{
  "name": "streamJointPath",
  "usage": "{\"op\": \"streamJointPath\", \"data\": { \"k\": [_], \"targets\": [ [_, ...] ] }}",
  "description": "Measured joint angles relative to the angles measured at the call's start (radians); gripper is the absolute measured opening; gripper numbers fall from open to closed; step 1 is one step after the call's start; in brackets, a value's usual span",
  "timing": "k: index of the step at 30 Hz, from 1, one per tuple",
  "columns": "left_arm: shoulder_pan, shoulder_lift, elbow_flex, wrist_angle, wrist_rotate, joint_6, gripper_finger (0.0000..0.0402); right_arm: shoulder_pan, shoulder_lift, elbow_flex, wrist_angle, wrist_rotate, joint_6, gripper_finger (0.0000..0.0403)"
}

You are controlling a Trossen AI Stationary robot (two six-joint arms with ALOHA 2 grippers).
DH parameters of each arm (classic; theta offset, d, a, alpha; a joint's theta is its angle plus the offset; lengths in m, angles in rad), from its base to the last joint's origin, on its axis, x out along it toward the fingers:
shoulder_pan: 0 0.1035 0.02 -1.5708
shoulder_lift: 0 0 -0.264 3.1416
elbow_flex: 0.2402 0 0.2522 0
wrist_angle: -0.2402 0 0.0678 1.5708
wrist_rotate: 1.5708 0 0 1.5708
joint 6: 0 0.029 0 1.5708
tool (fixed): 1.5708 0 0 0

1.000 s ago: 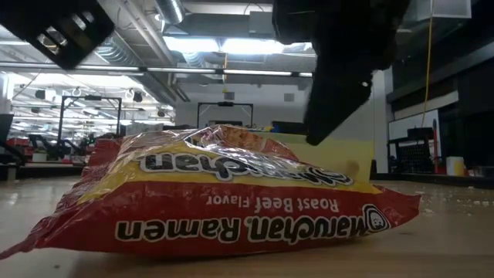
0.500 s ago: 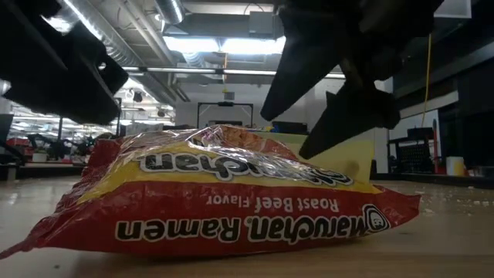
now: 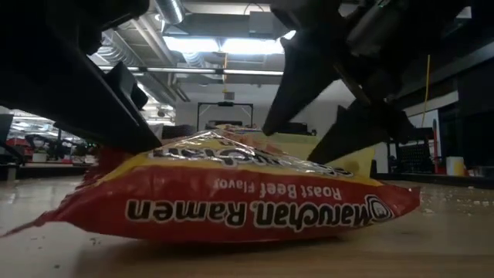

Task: Sort Maruchan noodles
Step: Put the right red noodle pack into the yellow bin

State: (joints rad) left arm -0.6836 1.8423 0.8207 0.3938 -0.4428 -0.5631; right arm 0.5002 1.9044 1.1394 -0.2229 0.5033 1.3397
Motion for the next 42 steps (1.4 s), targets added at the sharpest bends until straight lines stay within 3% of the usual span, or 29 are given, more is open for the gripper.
{"op": "streamJointPath", "data": {
  "k": [13,26,31,36,42],
  "targets": [
    [0.012,0.0,0.0,-0.02,-0.015,-0.03,0.0146,0.037,0.008,-0.068,0.18,0.1,0.051,0.0305],
    [0.018,0.003,0.0,-0.054,-0.01,-0.056,0.0146,0.044,0.126,-0.067,0.394,0.086,0.051,0.0305],
    [0.018,0.003,0.0,-0.066,-0.014,-0.059,0.0146,0.053,0.129,-0.069,0.4,0.087,0.051,0.0302],
    [0.022,0.003,0.0,-0.066,-0.03,-0.059,0.0146,0.057,0.138,-0.068,0.404,0.071,0.075,0.0259],
    [0.033,0.003,0.0,-0.065,-0.04,-0.059,0.0146,0.057,0.159,-0.064,0.396,0.051,0.117,0.0153]
  ]
}}
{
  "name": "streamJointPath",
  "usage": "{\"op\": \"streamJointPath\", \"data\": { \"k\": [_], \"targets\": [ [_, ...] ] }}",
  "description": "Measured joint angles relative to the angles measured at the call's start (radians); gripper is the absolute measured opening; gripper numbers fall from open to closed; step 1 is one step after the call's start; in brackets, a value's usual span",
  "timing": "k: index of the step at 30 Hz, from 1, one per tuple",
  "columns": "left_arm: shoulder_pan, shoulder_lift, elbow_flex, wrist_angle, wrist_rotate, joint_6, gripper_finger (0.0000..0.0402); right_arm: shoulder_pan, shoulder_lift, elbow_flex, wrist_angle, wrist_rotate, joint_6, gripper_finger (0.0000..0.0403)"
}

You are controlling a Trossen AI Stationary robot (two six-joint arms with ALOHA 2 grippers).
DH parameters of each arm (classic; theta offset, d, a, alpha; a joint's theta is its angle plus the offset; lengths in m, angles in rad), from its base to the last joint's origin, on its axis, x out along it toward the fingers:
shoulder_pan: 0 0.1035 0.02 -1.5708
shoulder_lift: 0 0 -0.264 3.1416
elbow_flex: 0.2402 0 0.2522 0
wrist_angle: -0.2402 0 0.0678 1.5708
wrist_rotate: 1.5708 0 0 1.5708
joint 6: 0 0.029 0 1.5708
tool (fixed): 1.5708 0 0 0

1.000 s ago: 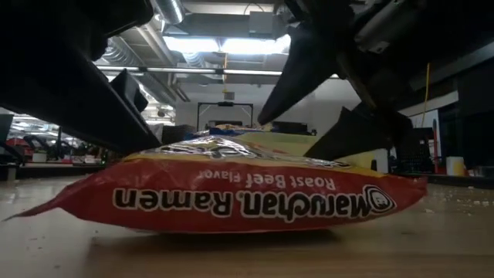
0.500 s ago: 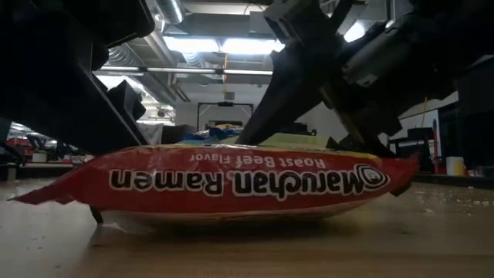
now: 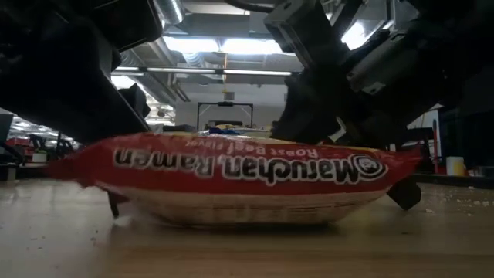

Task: Sort Maruchan noodles
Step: Put the right red noodle pack into the yellow bin

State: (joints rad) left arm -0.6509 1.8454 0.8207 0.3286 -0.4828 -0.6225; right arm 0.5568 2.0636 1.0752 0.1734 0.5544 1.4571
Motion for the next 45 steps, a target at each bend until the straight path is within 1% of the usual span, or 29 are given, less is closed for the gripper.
{"op": "streamJointPath", "data": {
  "k": [5,6,7,10,13,15,21,24,31,36,40,41,45],
  "targets": [
    [0.005,0.0,0.0,0.006,0.003,-0.005,0.0146,-0.001,0.0,0.004,-0.002,0.004,-0.021,0.0033],
    [0.005,0.0,0.0,0.011,0.002,-0.005,0.0146,-0.001,0.0,0.01,-0.005,0.006,-0.037,0.0018],
    [0.004,0.0,0.0,0.017,0.003,-0.005,0.0146,-0.001,0.0,0.018,-0.008,0.002,-0.054,0.0013],
    [0.004,0.0,0.0,0.043,0.007,-0.008,0.0146,-0.001,0.0,0.041,-0.01,0.002,-0.075,0.002],
    [0.004,-0.012,0.0,0.049,0.016,-0.021,0.0146,-0.001,0.001,0.069,-0.014,0.017,-0.12,0.0007],
    [0.003,-0.027,0.0,0.049,0.034,-0.023,0.0146,-0.001,0.001,0.093,-0.022,0.021,-0.139,0.0007],
    [0.005,-0.133,0.001,0.039,0.038,0.002,0.0146,-0.004,-0.023,0.163,-0.112,0.027,-0.195,0.0004],
    [0.008,-0.201,0.001,0.02,0.013,0.047,0.0146,-0.019,-0.064,0.186,-0.196,0.03,-0.246,0.0002],
    [0.033,-0.379,0.001,-0.061,-0.034,0.147,0.0146,-0.092,-0.211,0.202,-0.412,0.037,-0.375,0.0001],
    [0.034,-0.492,0.001,-0.116,-0.086,0.196,0.0146,-0.154,-0.334,0.201,-0.51,-0.012,-0.48,0.0001],
    [0.034,-0.553,0.001,-0.137,-0.118,0.214,0.0146,-0.203,-0.437,0.202,-0.591,-0.045,-0.572,0.0001],
    [0.035,-0.563,0.001,-0.141,-0.121,0.215,0.0146,-0.217,-0.462,0.202,-0.634,-0.049,-0.579,0.0001],
    [0.036,-0.587,0.001,-0.185,-0.145,0.214,0.0146,-0.278,-0.499,0.202,-0.768,-0.051,-0.592,0.0]
  ]
}}
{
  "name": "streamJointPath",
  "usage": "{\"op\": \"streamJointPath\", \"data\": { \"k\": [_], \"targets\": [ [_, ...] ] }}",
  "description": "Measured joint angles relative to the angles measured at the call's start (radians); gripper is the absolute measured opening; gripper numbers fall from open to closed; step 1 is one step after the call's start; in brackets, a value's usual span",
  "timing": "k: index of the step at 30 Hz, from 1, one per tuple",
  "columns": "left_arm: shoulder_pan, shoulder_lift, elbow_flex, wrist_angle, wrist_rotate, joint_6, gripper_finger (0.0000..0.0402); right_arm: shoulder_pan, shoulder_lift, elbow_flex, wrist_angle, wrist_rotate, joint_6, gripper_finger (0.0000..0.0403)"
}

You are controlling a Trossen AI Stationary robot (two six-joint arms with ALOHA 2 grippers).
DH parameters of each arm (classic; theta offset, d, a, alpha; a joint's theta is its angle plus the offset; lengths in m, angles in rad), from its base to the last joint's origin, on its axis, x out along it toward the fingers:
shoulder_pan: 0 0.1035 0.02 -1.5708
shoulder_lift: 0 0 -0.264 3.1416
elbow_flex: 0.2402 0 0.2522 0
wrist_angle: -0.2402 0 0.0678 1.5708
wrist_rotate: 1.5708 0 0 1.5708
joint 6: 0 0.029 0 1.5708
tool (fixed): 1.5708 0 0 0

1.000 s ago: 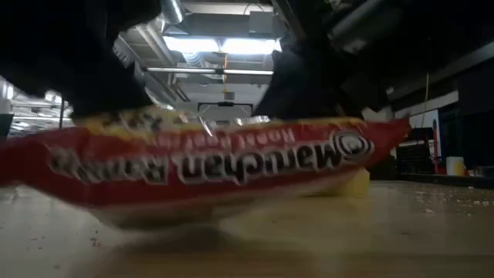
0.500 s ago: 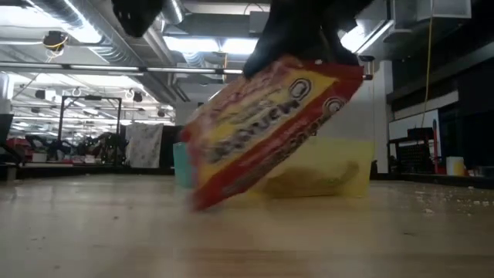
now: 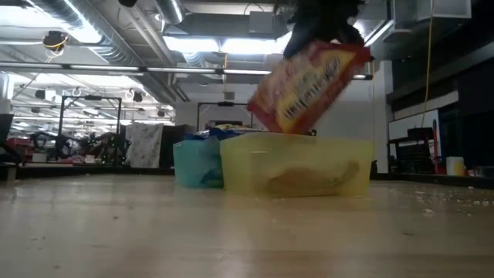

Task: Sort Maruchan noodles
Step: Put the right red noodle pack into the yellow bin

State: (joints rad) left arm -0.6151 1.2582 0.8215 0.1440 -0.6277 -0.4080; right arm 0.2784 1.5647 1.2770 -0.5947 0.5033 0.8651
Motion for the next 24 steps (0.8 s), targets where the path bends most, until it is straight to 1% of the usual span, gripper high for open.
{"op": "streamJointPath", "data": {
  "k": [3,6,9,13,17,21,22,24],
  "targets": [
    [0.0,0.001,0.0,-0.008,-0.006,-0.001,0.0146,-0.027,0.01,-0.012,0.005,-0.028,-0.049,0.0],
    [0.0,0.001,0.0,-0.025,-0.006,-0.005,0.0146,-0.061,0.026,-0.066,0.052,-0.116,-0.062,0.0],
    [-0.001,0.001,0.0,-0.035,-0.007,-0.007,0.0146,-0.095,0.025,-0.115,0.156,-0.193,-0.067,0.0],
    [-0.002,0.001,0.0,-0.034,-0.006,-0.019,0.0146,-0.128,0.024,-0.14,0.193,-0.285,-0.131,0.0],
    [-0.002,0.001,0.0,-0.039,-0.01,-0.028,0.0146,-0.169,0.024,-0.178,0.216,-0.34,-0.139,0.0],
    [-0.002,0.001,0.0,-0.039,-0.02,-0.028,0.0146,-0.195,0.024,-0.216,0.344,-0.424,-0.137,0.0],
    [-0.002,0.001,0.0,-0.039,-0.025,-0.028,0.0146,-0.196,0.024,-0.225,0.36,-0.444,-0.138,0.0],
    [-0.002,0.001,0.0,-0.039,-0.036,-0.031,0.0146,-0.196,0.024,-0.243,0.364,-0.453,-0.138,0.0]
  ]
}}
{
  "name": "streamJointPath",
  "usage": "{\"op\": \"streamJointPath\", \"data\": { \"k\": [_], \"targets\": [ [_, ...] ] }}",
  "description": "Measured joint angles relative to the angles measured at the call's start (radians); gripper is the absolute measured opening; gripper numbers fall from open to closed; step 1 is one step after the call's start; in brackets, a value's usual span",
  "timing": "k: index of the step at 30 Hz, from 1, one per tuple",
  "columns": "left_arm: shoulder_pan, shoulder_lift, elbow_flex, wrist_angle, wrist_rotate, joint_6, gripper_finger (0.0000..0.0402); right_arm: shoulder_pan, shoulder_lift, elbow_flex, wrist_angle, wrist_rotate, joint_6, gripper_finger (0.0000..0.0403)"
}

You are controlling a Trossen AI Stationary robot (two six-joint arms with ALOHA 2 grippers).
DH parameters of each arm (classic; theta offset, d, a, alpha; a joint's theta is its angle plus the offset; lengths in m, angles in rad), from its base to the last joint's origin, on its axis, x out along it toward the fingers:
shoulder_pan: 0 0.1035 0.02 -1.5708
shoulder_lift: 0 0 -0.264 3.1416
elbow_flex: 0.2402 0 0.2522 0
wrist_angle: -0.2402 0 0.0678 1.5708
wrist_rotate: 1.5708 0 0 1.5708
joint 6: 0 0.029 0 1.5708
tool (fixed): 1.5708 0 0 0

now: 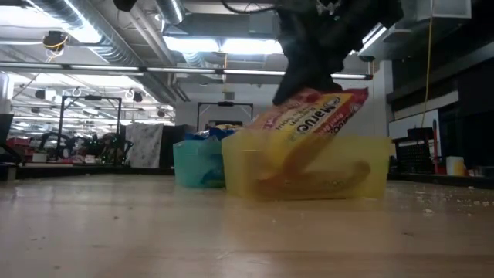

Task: Sort Maruchan noodles
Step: Put the right red noodle pack into the yellow bin, then put the red noodle pack into the yellow bin

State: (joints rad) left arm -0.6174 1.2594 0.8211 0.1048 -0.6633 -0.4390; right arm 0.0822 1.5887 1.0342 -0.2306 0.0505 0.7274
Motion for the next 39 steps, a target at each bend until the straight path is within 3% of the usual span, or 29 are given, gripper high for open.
{"op": "streamJointPath", "data": {
  "k": [9,15,17,20,23,27,32,39],
  "targets": [
    [0.0,0.0,0.0,0.0,-0.033,0.007,0.0146,0.002,0.0,-0.089,-0.009,0.02,0.066,0.0024],
    [0.02,0.0,0.0,0.0,-0.033,0.012,0.0147,0.003,0.0,-0.101,-0.018,0.019,0.042,0.0099],
    [0.03,-0.019,-0.001,-0.011,0.013,0.022,0.0146,0.002,-0.005,-0.101,-0.021,-0.034,0.035,0.0134],
    [0.049,-0.071,-0.001,-0.029,0.187,-0.006,0.0146,0.004,-0.038,-0.066,-0.063,-0.071,0.023,0.0179],
    [0.044,-0.126,0.001,-0.143,0.328,-0.076,0.0146,0.023,-0.086,-0.028,-0.098,-0.051,-0.002,0.0212],
    [-0.008,-0.146,0.0,-0.356,0.421,-0.198,0.0147,0.057,-0.135,0.006,-0.11,-0.035,-0.032,0.0238],
    [-0.117,-0.048,-0.001,-0.43,0.499,-0.344,0.0147,0.115,-0.145,0.009,-0.117,-0.029,-0.054,0.0249],
    [-0.273,0.172,-0.001,-0.354,0.557,-0.563,0.0147,0.186,-0.132,0.008,-0.127,0.038,-0.05,0.025]
  ]
}}
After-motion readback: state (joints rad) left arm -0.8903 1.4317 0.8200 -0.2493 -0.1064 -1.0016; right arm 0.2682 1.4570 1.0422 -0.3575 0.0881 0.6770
